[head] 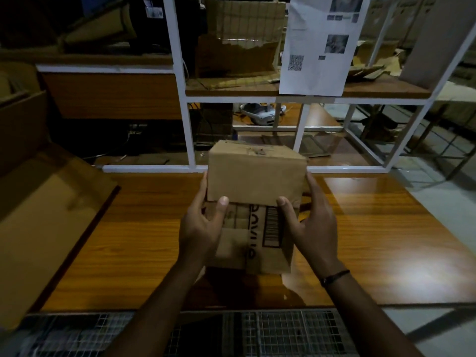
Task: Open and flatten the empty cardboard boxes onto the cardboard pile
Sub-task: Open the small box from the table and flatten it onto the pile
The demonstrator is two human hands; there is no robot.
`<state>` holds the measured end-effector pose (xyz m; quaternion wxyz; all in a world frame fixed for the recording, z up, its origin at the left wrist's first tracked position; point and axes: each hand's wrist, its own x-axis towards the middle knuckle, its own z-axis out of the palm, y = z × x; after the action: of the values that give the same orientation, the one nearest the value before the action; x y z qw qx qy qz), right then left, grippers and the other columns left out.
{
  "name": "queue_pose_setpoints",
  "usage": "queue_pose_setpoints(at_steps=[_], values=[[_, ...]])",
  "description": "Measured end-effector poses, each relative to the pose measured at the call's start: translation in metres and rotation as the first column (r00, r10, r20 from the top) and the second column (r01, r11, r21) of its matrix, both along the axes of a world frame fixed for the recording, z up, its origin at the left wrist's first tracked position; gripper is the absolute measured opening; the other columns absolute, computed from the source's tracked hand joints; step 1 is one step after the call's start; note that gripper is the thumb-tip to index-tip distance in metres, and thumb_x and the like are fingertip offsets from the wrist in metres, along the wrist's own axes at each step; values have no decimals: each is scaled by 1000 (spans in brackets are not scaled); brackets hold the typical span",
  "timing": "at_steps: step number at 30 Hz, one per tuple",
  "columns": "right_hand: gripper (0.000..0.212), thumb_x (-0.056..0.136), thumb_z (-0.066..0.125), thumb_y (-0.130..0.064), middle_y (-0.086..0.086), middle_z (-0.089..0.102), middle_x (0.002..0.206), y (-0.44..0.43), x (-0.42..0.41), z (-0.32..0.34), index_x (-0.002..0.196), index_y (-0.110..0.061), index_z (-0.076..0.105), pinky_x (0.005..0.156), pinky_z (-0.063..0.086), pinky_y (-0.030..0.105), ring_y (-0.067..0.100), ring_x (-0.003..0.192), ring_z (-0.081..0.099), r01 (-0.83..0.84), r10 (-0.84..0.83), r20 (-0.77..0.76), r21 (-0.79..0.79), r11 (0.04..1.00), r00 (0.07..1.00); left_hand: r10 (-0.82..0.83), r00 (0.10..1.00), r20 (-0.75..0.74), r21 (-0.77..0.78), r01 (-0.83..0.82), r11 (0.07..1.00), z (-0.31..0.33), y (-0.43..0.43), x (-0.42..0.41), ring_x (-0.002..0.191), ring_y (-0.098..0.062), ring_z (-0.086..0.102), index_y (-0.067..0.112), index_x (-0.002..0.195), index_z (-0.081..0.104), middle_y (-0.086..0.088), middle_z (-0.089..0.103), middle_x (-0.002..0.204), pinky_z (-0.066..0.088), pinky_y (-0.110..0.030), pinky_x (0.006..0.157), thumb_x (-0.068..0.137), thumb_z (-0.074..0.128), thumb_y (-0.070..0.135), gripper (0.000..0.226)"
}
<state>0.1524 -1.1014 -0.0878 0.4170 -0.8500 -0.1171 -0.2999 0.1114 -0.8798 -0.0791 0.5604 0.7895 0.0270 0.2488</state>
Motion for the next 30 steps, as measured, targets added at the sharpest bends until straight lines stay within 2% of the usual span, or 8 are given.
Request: queue_pose_setpoints(at_steps=[5, 10, 14, 18, 22, 24, 27, 30], values=[[84, 94, 66, -57, 6, 62, 127, 4, 1, 37, 162, -29, 26, 64, 46, 17, 12, 95, 59, -48, 62, 83, -157, 986, 995, 8, 999, 37, 6, -9, 1000, 47, 10, 24, 98, 17, 60, 37, 158, 35, 25, 56, 123, 61, -23, 71, 104, 56, 38, 58], [105, 80, 55, -85, 10, 54, 132, 4, 11, 46, 161, -35, 12, 72, 55, 36, 28, 109, 59, 72, -154, -173, -407, 911, 973, -143, 986, -87, 198, 157, 967, 79, 12, 70, 109, -11, 65, 42, 152, 41, 10, 64, 128, 60, -46, 86, 105, 50, 38, 48], [75, 82, 50, -85, 12, 49, 121, -12, 39, 47, 129, -28, 60, 85, 49, 44, 34, 117, 45, 229, -318, -75, -542, 808, 945, -120, 960, -252, 589, 251, 768, 81, -11, 106, 127, -27, 55, 30, 157, 33, -5, 52, 148, 43, -35, 87, 104, 52, 39, 57], [74, 82, 55, -83, 11, 37, 153, -28, 76, 31, 129, -26, 63, 114, 34, 55, 32, 147, 21, -14, -146, -358, -407, 913, 922, -79, 981, -177, 862, 193, 468, 60, -22, 124, 110, -26, 60, 40, 129, 64, 2, 68, 121, 44, -37, 80, 95, 49, 56, 41], [73, 84, 48, -85, 4, 49, 145, -19, 90, 38, 123, -26, 61, 107, 41, 51, 26, 135, 41, -105, -66, -312, -501, 859, 948, -182, 939, -291, 782, 343, 520, 55, 13, 135, 107, -20, 60, 44, 118, 71, 9, 72, 109, 46, -35, 75, 95, 50, 64, 37], [70, 87, 47, -82, 6, 51, 139, -7, 88, 39, 123, -23, 61, 101, 45, 45, 26, 126, 48, -136, -35, -304, -522, 842, 952, -176, 920, -350, 746, 387, 543, 47, 30, 134, 121, -25, 53, 42, 121, 71, 2, 68, 122, 45, -41, 90, 98, 51, 60, 35], [71, 88, 39, -85, 7, 50, 138, 9, 86, 29, 121, -25, 59, 97, 48, 39, 25, 127, 46, -120, -47, -273, -564, 817, 961, 3, 884, -467, 713, 375, 593, 45, 16, 131, 149, -35, 26, 34, 131, 66, -10, 55, 147, 15, -55, 123, 103, 47, 52, 38], [65, 91, 36, -82, 7, 51, 132, 20, 83, 22, 117, -26, 55, 93, 48, 39, 26, 125, 43, -81, -92, -263, -578, 812, 960, 154, 760, -632, 667, 432, 607, 47, -29, 130, 154, -45, 10, 16, 146, 52, -17, 40, 158, 3, -60, 125, 103, 38, 58, 61]])
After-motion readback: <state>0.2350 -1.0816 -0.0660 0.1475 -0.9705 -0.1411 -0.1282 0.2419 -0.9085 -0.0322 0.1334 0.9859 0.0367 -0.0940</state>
